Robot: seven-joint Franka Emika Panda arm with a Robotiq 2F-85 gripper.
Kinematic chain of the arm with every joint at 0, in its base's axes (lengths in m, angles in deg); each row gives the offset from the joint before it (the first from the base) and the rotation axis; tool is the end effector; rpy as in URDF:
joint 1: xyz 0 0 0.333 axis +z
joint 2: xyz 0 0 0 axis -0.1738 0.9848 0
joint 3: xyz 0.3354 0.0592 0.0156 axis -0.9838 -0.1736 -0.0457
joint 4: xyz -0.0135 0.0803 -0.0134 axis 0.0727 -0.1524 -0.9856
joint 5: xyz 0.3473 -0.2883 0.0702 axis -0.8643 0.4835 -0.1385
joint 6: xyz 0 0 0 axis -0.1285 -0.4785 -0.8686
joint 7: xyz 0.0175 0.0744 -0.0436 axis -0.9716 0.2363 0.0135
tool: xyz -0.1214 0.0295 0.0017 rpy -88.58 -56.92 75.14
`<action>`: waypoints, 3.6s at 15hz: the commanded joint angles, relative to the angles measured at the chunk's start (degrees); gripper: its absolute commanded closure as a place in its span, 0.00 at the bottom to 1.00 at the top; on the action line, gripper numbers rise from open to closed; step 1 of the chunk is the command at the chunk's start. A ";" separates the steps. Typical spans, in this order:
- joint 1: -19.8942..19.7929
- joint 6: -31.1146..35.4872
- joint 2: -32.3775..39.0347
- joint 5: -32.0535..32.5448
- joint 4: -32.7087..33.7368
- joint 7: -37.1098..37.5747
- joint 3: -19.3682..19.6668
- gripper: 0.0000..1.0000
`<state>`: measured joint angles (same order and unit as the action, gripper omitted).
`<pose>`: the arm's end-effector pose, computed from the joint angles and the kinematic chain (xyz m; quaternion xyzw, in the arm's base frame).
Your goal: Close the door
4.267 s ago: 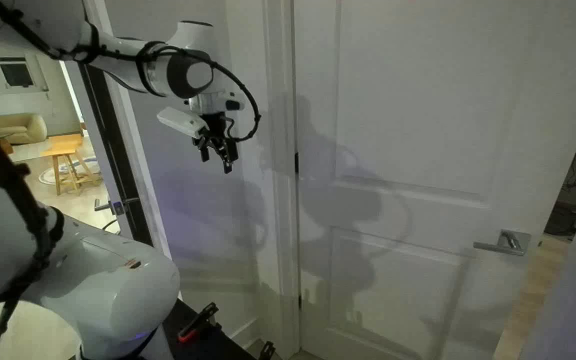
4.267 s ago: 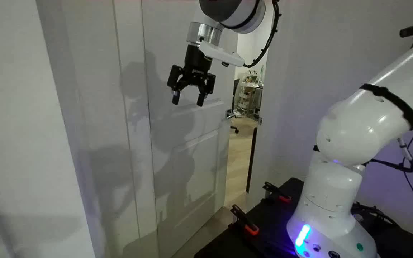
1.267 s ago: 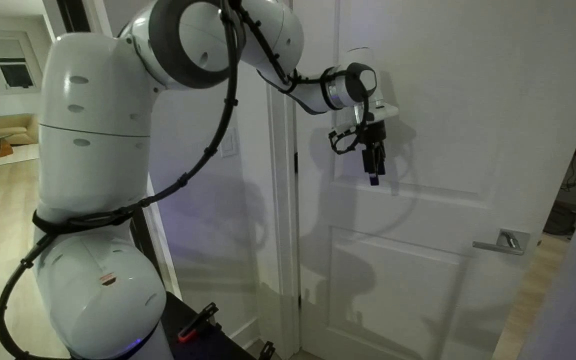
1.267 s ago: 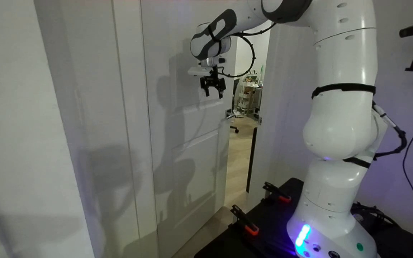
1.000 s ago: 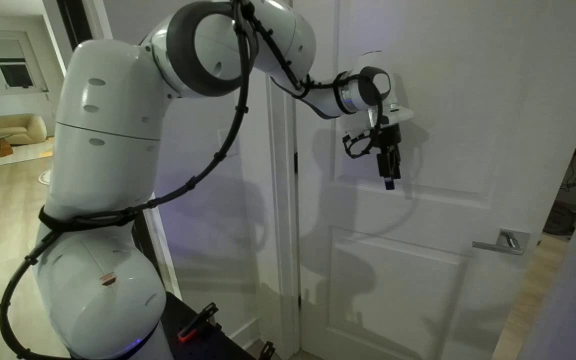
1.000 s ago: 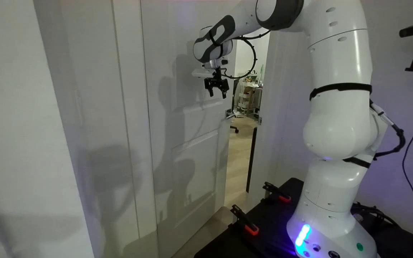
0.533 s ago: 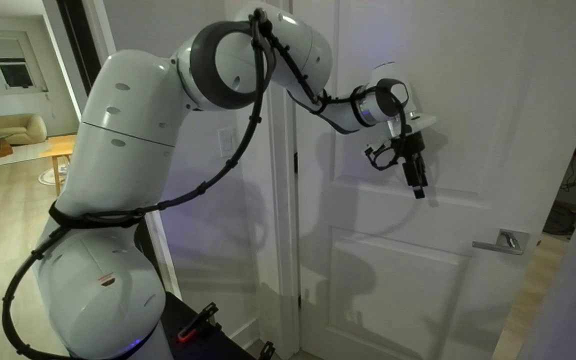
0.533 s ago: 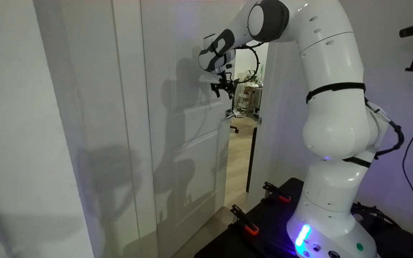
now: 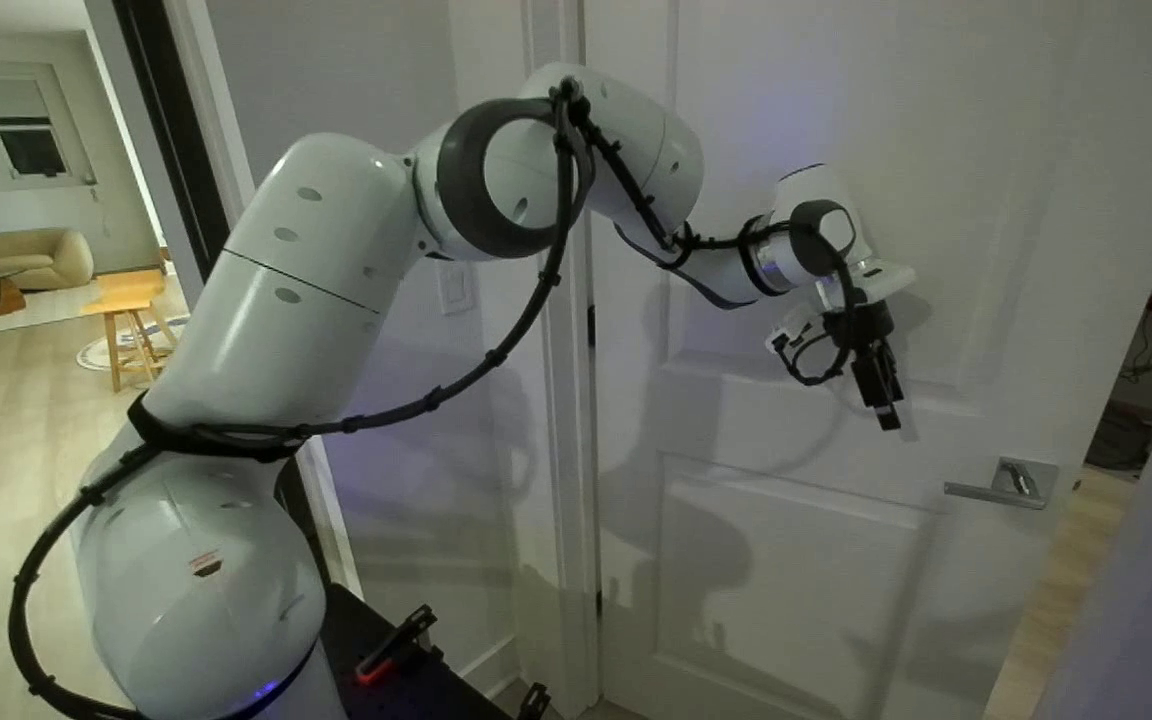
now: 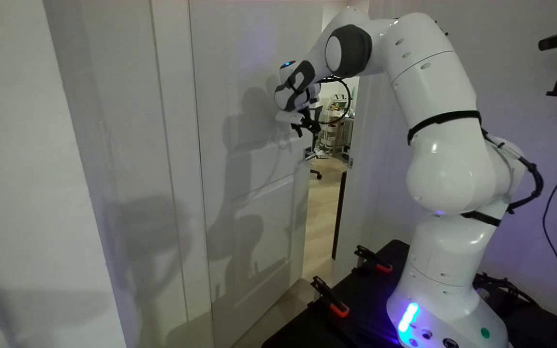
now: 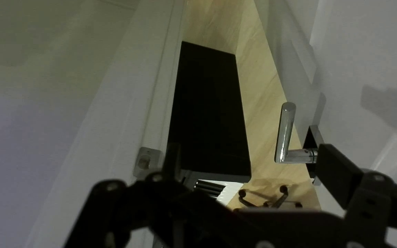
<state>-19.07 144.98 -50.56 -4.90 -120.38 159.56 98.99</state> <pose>0.7390 -0.3435 0.3361 0.7094 -0.6618 0.1713 0.1716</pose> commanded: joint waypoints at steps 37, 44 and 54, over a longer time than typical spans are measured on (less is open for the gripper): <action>-14.45 9.58 41.45 -13.08 46.07 -8.51 -0.91 0.34; -14.69 9.38 41.22 -12.70 48.03 -7.92 -0.24 0.88; -13.79 6.74 38.87 -11.91 45.93 -7.51 1.05 0.95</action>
<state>-33.14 154.89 -10.05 -17.30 -74.43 151.30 99.02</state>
